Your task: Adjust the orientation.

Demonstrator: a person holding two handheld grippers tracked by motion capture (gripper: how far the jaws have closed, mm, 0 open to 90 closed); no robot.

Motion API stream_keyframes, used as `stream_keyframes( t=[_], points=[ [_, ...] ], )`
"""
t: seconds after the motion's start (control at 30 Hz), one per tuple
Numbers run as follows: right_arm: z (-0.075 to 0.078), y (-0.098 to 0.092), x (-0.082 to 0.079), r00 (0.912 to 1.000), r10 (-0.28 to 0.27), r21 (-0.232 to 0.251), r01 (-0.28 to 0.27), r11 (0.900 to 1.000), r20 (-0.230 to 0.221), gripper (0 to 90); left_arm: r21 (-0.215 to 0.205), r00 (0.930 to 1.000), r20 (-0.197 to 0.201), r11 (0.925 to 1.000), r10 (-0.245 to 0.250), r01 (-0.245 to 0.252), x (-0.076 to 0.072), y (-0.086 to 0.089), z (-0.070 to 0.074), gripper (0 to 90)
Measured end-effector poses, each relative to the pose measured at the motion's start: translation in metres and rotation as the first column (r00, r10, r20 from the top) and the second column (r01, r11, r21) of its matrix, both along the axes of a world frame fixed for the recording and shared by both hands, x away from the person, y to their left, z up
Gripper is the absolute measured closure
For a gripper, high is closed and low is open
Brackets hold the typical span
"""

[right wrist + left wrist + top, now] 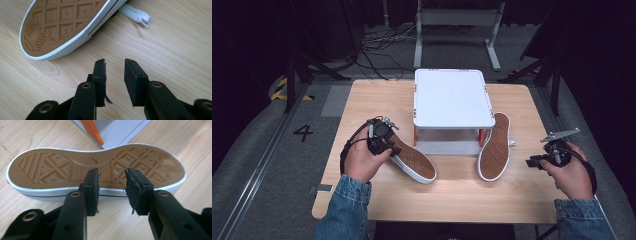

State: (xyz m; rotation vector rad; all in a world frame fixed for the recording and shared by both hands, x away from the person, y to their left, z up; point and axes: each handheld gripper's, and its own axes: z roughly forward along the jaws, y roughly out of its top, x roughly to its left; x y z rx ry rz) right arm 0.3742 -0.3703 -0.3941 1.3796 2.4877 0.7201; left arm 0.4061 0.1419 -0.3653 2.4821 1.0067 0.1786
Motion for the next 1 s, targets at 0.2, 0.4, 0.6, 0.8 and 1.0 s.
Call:
stream_keyframes(
  t=[0.2,0.4,0.6,0.8,1.0],
  points=[
    [0.001,-0.002,0.0,0.9998,-0.015,-0.004,0.015,1.0,0.017,71.4,0.019,0.9992,-0.034,0.9996,-0.019,0.02,0.002,-0.01,-0.006,70.9],
    [0.004,0.001,0.004,0.9997,-0.005,0.0,0.005,1.0,0.025,71.4,0.044,0.9957,-0.091,0.999,0.013,-0.009,-0.006,-0.003,-0.014,79.1],
    [0.007,0.002,0.009,0.9993,0.002,0.001,-0.002,1.0,0.038,71.2,0.106,0.9798,-0.199,0.9943,0.023,-0.002,-0.016,0.007,-0.03,82.1],
    [0.008,0.006,0.014,0.9988,0.016,0.002,-0.016,1.0,0.046,70.5,0.088,0.9679,-0.249,0.996,0.037,-0.016,-0.021,0.022,-0.043,81.2],
    [0.01,0.008,0.013,0.9984,0.018,0.003,-0.018,1.0,0.053,70.0,0.024,0.9834,-0.18,0.9995,0.025,-0.021,-0.026,0.022,-0.021,71.1]
  ],
)
